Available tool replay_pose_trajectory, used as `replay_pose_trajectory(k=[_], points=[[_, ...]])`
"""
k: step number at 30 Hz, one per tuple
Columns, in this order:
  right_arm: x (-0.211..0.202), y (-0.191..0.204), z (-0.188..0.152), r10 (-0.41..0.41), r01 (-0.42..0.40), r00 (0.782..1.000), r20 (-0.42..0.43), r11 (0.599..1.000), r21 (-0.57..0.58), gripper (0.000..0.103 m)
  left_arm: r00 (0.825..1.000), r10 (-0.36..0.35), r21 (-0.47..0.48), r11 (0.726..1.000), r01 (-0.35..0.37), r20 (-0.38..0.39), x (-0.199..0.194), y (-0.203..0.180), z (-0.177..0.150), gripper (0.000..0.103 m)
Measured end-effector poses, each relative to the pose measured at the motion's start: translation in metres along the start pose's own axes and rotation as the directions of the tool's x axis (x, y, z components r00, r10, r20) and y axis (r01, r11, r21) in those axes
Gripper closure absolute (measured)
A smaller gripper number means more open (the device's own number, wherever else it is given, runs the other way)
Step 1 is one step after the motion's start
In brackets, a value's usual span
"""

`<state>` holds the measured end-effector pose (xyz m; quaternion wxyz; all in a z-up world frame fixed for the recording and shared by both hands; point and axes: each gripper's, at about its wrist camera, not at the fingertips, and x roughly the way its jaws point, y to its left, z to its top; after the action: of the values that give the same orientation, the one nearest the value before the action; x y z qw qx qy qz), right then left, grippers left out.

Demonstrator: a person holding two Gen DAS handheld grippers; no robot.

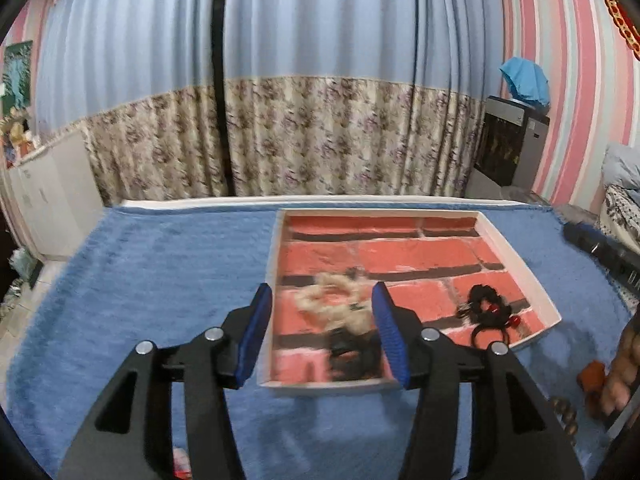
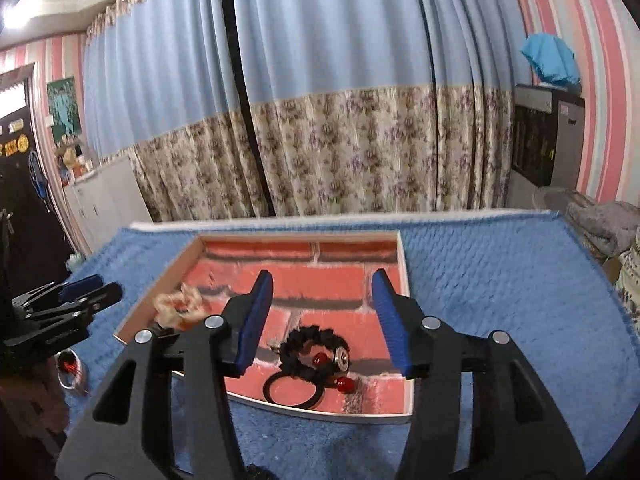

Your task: Organize jewelry

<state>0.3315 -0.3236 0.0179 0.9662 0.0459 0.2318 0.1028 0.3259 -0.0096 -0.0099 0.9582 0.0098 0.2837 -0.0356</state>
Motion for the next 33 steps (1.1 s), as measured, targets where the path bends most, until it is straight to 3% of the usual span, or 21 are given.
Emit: replay_pose_trajectory(k=[4,7,12,15,18,33], points=[[-0.038,0.001,-0.005,-0.025,0.027,0.999,0.027,0.998,-0.055,0.037,0.997,0.075,-0.005,0.997,-0.075,-0.002,-0.031,0.03,-0.02,0.049],[-0.062,-0.003,-0.021,-0.046,0.048,0.999,0.024,0.996,-0.082,0.036,0.992,0.128,-0.011,0.992,-0.128,-0.009,-0.051,0.054,-0.043,0.049],[-0.107,-0.024,-0.074,-0.01,0.009,1.0,0.018,0.999,0.047,0.029,0.982,0.184,-0.094,0.979,-0.18,0.038,-0.09,0.08,-0.09,0.049],[-0.122,-0.016,-0.112,-0.016,0.017,1.0,-0.026,0.998,0.067,0.029,0.983,0.182,-0.098,0.979,-0.18,0.01,-0.102,0.08,-0.114,0.049],[-0.127,-0.007,-0.128,-0.001,0.005,0.998,-0.059,0.998,0.064,0.029,0.986,0.164,-0.057,0.985,-0.165,-0.025,-0.103,0.073,-0.127,0.049],[-0.096,0.024,-0.111,0.029,-0.032,0.994,-0.103,0.999,-0.024,0.028,0.99,0.106,-0.052,0.992,-0.111,-0.091,-0.067,0.054,-0.112,0.049]])
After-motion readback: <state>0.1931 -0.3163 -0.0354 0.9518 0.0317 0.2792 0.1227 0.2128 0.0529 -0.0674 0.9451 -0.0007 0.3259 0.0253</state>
